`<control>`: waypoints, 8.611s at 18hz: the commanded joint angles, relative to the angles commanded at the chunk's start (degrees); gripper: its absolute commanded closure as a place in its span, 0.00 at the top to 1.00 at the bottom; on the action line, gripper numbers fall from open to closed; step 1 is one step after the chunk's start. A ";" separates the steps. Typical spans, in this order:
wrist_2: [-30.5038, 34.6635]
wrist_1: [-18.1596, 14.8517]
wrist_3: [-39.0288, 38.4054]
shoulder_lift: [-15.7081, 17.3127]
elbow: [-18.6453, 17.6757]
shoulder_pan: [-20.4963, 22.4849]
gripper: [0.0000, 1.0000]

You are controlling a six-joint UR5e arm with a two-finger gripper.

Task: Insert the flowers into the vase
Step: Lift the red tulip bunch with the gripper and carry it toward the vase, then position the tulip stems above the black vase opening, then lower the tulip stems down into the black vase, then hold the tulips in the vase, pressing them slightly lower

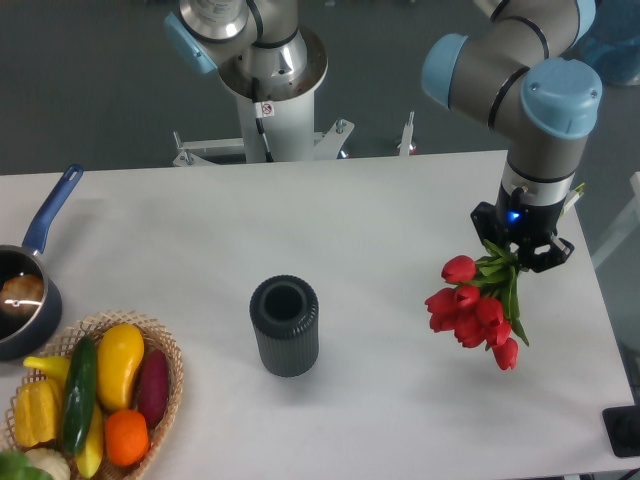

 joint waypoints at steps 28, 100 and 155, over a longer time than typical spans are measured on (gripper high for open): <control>-52.01 -1.49 -10.01 18.45 -13.09 4.57 0.00; -80.34 5.63 1.58 7.21 -25.84 -2.73 0.00; -76.46 5.71 9.58 1.67 -28.30 -1.14 1.00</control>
